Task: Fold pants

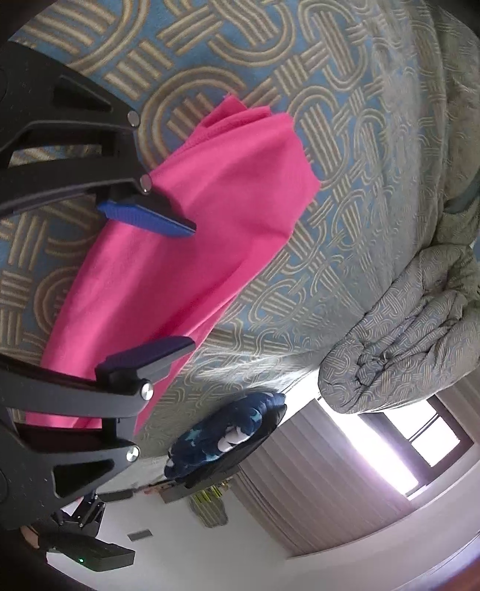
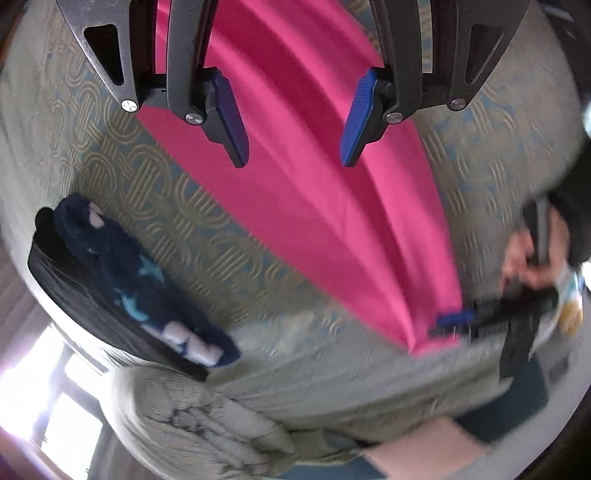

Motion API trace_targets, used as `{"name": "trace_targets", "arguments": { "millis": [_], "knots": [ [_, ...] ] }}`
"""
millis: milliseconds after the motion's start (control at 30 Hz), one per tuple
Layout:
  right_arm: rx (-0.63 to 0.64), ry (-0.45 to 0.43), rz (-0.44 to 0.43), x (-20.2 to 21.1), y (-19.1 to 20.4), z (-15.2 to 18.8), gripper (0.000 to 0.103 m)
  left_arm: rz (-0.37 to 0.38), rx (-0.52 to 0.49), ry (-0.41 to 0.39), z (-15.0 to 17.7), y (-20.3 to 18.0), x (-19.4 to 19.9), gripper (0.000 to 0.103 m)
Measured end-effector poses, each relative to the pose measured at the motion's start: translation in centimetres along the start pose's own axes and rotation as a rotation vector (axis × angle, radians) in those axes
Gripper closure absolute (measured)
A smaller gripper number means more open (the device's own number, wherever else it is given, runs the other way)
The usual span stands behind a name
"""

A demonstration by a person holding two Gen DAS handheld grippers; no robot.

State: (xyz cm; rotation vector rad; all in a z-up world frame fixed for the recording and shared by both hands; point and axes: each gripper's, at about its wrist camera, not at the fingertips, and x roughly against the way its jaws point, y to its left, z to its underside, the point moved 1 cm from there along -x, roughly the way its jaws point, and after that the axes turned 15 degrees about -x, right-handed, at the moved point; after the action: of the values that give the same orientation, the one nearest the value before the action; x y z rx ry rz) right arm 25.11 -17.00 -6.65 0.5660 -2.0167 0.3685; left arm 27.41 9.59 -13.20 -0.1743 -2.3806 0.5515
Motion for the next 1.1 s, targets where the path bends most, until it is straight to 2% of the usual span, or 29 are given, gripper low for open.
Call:
{"name": "trace_targets", "arguments": {
  "millis": [67, 133, 200, 233, 267, 300, 333, 600, 700, 900, 1000, 1067, 1100],
  "knots": [
    [0.03, 0.014, 0.014, -0.9, 0.5, 0.8, 0.057, -0.007, -0.009, 0.001, -0.1, -0.2, -0.2, 0.046],
    [0.05, 0.016, 0.069, -2.1, 0.7, 1.1, 0.067, 0.005, 0.001, -0.004, -0.1, -0.1, -0.1, 0.045],
    [0.051, 0.012, 0.118, -3.3, 0.8, 0.8, 0.067, 0.025, 0.021, -0.014, -0.1, 0.3, 0.0, 0.045],
    [0.047, 0.002, 0.129, -3.3, 0.8, 1.0, 0.071, 0.033, 0.029, -0.018, -0.1, 0.4, 0.0, 0.045],
    [0.04, -0.003, 0.135, -3.3, 0.8, 0.8, 0.077, 0.036, 0.032, -0.02, -0.1, 0.4, 0.0, 0.045],
    [0.028, -0.009, 0.147, -3.2, 0.7, 0.6, 0.092, 0.036, 0.032, -0.021, -0.1, 0.4, 0.0, 0.045],
    [0.016, -0.021, 0.165, -3.1, 0.5, 0.5, 0.096, 0.035, 0.03, -0.02, -0.1, 0.3, 0.0, 0.045],
    [-0.057, -0.056, 0.212, -2.7, -1.1, -1.7, 0.1, 0.044, 0.039, -0.028, -0.1, 0.2, 0.1, 0.045],
    [-0.07, -0.064, 0.228, -2.8, -1.4, -2.4, 0.1, 0.057, 0.052, -0.039, -0.1, 0.4, 0.2, 0.045],
    [-0.13, -0.048, 0.205, -4.7, -3.1, -3.9, 0.099, 0.054, 0.052, -0.038, -0.1, 0.5, 0.0, 0.045],
    [-0.159, -0.018, 0.195, -6.1, -3.7, -3.5, 0.089, 0.054, 0.06, -0.038, -0.3, 0.5, 0.1, 0.045],
    [-0.227, -0.055, 0.181, -5.0, -4.6, -3.4, 0.075, 0.019, 0.056, -0.057, -0.7, 0.3, 0.6, 0.045],
    [-0.283, -0.072, 0.163, -3.9, -5.5, -3.3, 0.064, -0.006, 0.04, -0.068, -1.0, 0.1, 0.8, 0.045]
  ]
}}
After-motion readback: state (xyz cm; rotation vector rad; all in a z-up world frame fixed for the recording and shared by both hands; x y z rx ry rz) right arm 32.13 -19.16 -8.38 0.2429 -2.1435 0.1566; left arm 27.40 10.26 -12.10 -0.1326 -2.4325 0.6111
